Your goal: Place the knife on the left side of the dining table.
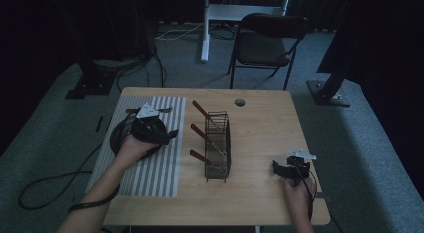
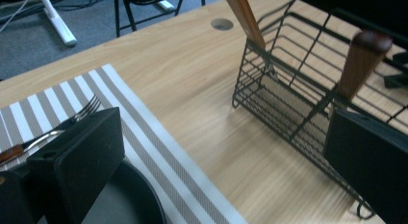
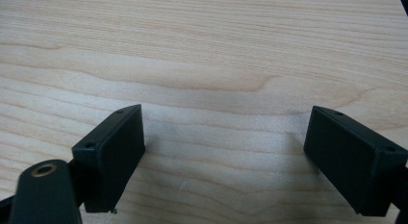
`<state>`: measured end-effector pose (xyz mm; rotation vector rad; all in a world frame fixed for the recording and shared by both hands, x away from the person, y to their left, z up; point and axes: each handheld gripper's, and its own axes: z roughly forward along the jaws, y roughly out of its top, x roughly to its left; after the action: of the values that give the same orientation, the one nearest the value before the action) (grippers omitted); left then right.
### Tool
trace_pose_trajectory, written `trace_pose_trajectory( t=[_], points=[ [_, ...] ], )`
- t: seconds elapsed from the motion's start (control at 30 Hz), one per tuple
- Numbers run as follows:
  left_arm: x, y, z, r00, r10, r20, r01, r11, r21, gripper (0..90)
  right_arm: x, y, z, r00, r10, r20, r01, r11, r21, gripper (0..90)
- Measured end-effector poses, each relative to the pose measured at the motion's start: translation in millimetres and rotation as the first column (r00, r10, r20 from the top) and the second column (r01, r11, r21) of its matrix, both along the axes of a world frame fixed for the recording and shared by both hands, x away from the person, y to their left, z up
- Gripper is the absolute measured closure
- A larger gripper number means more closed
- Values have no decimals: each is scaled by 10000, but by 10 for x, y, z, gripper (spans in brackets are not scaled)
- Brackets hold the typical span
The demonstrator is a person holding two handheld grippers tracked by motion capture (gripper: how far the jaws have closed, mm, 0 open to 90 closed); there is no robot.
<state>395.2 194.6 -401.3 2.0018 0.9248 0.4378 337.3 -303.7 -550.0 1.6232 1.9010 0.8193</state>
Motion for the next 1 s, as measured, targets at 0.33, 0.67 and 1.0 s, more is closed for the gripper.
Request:
trace_pose_trajectory(
  t=[0.33, 0.67, 1.0],
  points=[
    [167, -142, 77, 9999, -118, -41, 119, 9998, 180, 15, -1, 2, 1, 10000, -14, -15, 14, 10000, 19, 132],
    [398, -258, 176, 9997, -206, -160, 204, 9996, -171, 15, -2, 1, 1, 10000, -4, -15, 4, 10000, 17, 132],
    [587, -377, 135, 9981, -256, -569, 226, 9983, -531, 16, -3, 1, 0, 10000, 1, -12, -1, 10000, 20, 132]
  ],
)
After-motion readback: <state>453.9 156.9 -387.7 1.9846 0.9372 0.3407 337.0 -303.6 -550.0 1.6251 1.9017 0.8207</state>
